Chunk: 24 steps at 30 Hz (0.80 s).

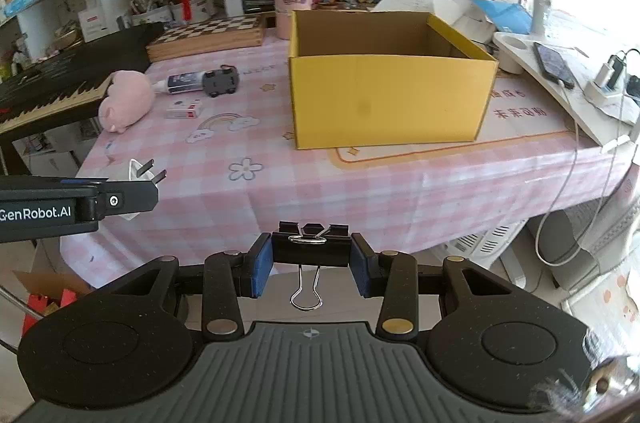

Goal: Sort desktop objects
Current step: 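Carry the binder clip and white charger plug toward the yellow box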

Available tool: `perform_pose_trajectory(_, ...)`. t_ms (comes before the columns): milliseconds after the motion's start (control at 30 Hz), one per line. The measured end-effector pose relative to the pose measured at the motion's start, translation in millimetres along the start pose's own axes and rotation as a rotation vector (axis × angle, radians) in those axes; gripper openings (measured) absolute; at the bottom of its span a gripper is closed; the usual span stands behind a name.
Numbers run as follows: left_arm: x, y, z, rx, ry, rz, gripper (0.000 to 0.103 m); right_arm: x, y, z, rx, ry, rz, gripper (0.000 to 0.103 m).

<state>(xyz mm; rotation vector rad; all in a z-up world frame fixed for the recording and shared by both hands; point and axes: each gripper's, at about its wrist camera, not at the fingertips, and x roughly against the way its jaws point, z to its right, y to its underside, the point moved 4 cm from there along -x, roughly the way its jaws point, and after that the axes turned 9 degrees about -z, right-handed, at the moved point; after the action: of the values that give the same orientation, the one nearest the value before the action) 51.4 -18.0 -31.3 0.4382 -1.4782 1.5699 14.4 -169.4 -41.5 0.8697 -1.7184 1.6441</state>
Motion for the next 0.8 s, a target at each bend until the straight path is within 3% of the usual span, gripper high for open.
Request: perform_pose_trajectory(800,-17.9,-14.2,28.7,-0.066,0.039,-0.014,0.035,-2.0,-1.4,30.5,-0.064,0.038,-0.012,0.038)
